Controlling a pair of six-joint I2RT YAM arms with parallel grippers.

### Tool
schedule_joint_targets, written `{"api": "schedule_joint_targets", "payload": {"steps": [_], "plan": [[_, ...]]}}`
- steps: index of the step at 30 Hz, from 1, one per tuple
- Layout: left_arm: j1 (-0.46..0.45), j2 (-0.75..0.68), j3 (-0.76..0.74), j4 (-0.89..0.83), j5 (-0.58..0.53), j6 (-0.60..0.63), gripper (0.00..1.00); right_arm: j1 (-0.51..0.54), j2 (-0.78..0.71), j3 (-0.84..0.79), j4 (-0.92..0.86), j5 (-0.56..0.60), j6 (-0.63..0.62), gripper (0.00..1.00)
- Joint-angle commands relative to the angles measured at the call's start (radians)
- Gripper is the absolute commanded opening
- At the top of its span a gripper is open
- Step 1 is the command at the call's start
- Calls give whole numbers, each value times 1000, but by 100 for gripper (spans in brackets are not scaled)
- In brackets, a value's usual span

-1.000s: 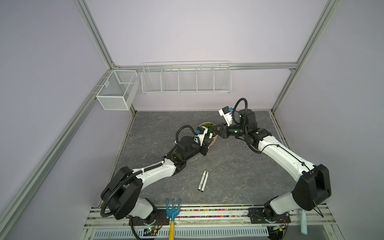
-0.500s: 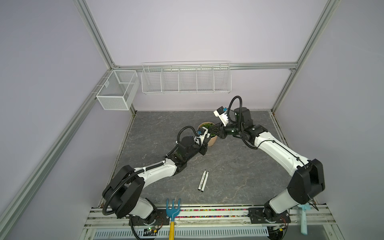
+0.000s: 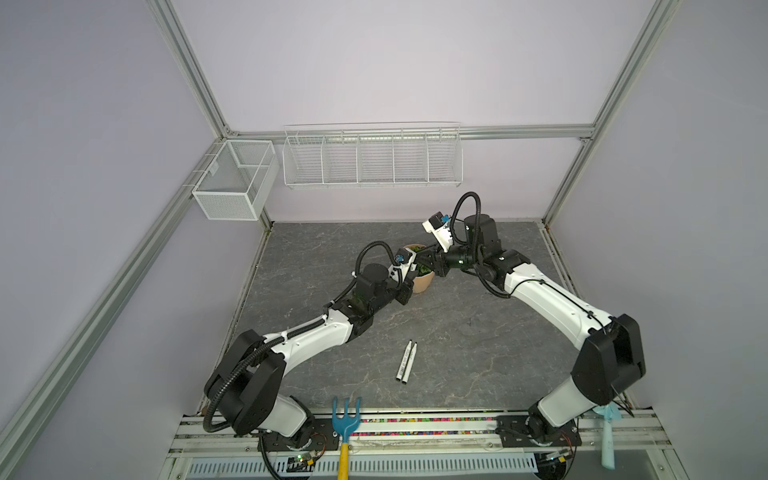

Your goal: Insert the pens into the pen caps

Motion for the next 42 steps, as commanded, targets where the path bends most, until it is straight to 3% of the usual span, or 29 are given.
{"api": "schedule_joint_targets", "payload": {"steps": [1,9,16,23,29,30,33,35,42], "plan": [[2,-110,234,584,42,66,0,63,111,-119,-384,-183,24,7],[25,-140,291,586,78,67,0,37,137,-122,-387,-180,25,7],[132,-149,291,659,146,-171,0,-13,95,-163,-310,-233,77,7],[114,-150,194,581,233,-308,0,-35,40,-166,-240,-311,129,6],[43,-179,61,442,197,-266,0,-42,-13,-147,-182,-333,190,7],[42,-181,42,424,197,-276,0,-46,-25,-140,-171,-325,204,10],[40,-185,-49,407,177,-320,0,-73,-73,-138,-80,-289,299,37],[41,-186,-104,377,153,-336,0,-101,-112,-149,8,-266,372,49],[86,-188,-221,230,73,-379,0,-148,-178,-151,15,-104,396,55]]}}
